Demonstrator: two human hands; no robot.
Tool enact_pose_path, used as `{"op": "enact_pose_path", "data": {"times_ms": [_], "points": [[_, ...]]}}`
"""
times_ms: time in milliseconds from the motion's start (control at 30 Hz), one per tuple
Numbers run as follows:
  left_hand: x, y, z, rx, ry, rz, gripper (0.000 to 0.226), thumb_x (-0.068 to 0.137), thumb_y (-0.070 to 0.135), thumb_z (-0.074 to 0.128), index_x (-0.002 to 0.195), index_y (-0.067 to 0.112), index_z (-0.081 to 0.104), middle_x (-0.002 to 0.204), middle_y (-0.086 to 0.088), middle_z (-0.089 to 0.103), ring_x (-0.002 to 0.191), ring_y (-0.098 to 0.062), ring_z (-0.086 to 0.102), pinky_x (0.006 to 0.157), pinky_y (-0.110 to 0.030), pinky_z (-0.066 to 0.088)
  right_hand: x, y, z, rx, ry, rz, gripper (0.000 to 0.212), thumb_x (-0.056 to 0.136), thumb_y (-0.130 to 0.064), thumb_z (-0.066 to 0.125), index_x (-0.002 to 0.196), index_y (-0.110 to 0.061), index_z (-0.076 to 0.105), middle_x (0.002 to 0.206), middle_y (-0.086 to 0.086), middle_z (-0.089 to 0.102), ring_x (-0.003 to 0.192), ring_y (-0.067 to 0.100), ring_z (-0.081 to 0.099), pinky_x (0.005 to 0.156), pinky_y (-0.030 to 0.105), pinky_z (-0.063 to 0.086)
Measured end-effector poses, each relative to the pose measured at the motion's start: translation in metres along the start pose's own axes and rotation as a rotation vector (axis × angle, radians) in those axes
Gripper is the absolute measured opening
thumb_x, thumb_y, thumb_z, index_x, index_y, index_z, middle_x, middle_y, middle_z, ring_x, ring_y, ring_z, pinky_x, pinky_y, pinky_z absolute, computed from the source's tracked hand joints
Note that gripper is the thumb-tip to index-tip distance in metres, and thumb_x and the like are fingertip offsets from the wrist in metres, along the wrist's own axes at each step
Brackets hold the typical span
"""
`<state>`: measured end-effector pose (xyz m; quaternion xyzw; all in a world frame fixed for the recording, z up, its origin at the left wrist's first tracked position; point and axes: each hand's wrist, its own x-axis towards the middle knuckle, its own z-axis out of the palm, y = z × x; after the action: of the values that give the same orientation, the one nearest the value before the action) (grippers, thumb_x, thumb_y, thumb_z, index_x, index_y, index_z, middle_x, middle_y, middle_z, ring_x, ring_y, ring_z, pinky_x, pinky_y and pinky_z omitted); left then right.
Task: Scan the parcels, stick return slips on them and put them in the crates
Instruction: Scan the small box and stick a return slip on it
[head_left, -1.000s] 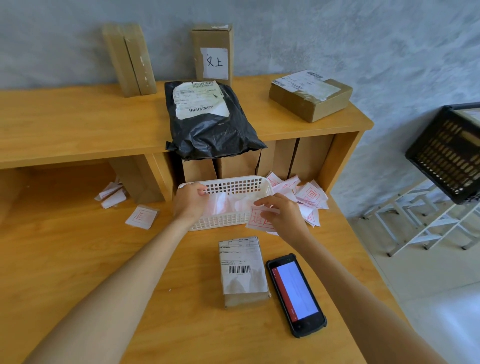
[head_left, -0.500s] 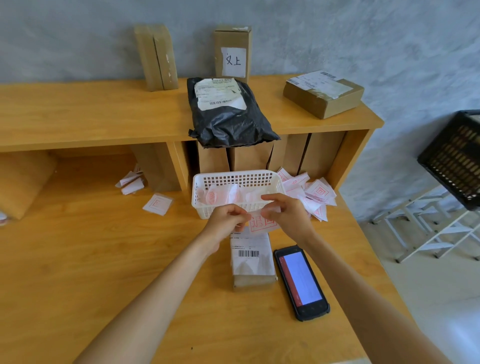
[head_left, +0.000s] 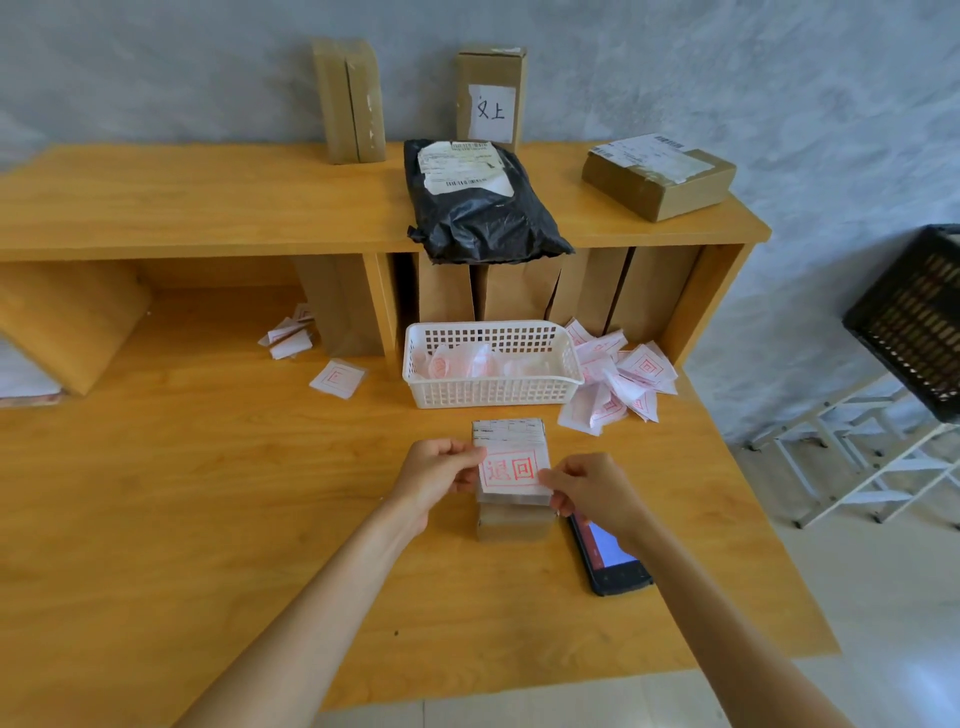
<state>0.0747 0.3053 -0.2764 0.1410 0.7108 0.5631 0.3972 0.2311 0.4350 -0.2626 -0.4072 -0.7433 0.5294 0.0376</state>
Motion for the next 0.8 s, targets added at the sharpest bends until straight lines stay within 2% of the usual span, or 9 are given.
{"op": "enact_pose_path", "data": {"times_ms": [133, 233, 433, 700, 800], "points": [[-0.006, -0.016, 0.004, 0.132, 0.060, 0.004, 0.019, 0.090, 0.014, 0.068, 0.090, -0.006, 0.070, 0.074, -0.008, 0.067, 0.060, -0.013, 0.055, 0.054, -0.020, 0.047, -0.010, 0.006, 0.007, -0.097, -0.032, 0.021, 0.030, 0.092, -0.018, 0.062, 0.064, -0.008, 0.059, 0.057, 0.000, 0.061, 0.052, 0.012, 0.051, 0.045, 0.014, 0.037], [-0.007, -0.021, 0.007, 0.243, 0.080, 0.030, 0.019, 0.089, 0.016, 0.068, 0.084, -0.002, 0.071, 0.067, -0.004, 0.066, 0.057, -0.013, 0.054, 0.055, -0.023, 0.046, -0.012, 0.008, 0.009, -0.170, -0.036, 0.051, 0.028, 0.093, -0.021, 0.062, 0.066, -0.010, 0.059, 0.058, -0.001, 0.060, 0.050, 0.008, 0.050, 0.047, 0.016, 0.037], [-0.007, -0.019, 0.014, 0.416, 0.122, 0.067, 0.023, 0.087, 0.021, 0.070, 0.067, 0.010, 0.068, 0.057, 0.008, 0.063, 0.053, -0.007, 0.055, 0.062, -0.029, 0.047, -0.011, 0.012, 0.010, -0.208, -0.054, 0.097, 0.025, 0.092, -0.020, 0.062, 0.069, -0.010, 0.058, 0.059, 0.000, 0.058, 0.051, 0.013, 0.048, 0.050, 0.023, 0.038], [-0.009, -0.019, 0.019, 0.456, 0.149, 0.077, 0.023, 0.087, 0.023, 0.069, 0.075, 0.003, 0.068, 0.062, 0.006, 0.064, 0.056, -0.006, 0.056, 0.061, -0.027, 0.045, -0.009, 0.015, 0.013, -0.185, -0.034, 0.100, 0.022, 0.092, -0.021, 0.062, 0.075, -0.008, 0.059, 0.057, -0.002, 0.058, 0.050, 0.012, 0.047, 0.052, 0.025, 0.038], [-0.009, -0.019, 0.020, 0.473, 0.156, 0.084, 0.024, 0.088, 0.024, 0.068, 0.076, 0.003, 0.068, 0.063, 0.005, 0.064, 0.056, -0.005, 0.056, 0.058, -0.024, 0.043, -0.008, 0.016, 0.013, -0.194, -0.023, 0.091, 0.022, 0.092, -0.022, 0.061, 0.075, -0.008, 0.059, 0.057, -0.003, 0.057, 0.048, 0.010, 0.047, 0.049, 0.022, 0.038]]}}
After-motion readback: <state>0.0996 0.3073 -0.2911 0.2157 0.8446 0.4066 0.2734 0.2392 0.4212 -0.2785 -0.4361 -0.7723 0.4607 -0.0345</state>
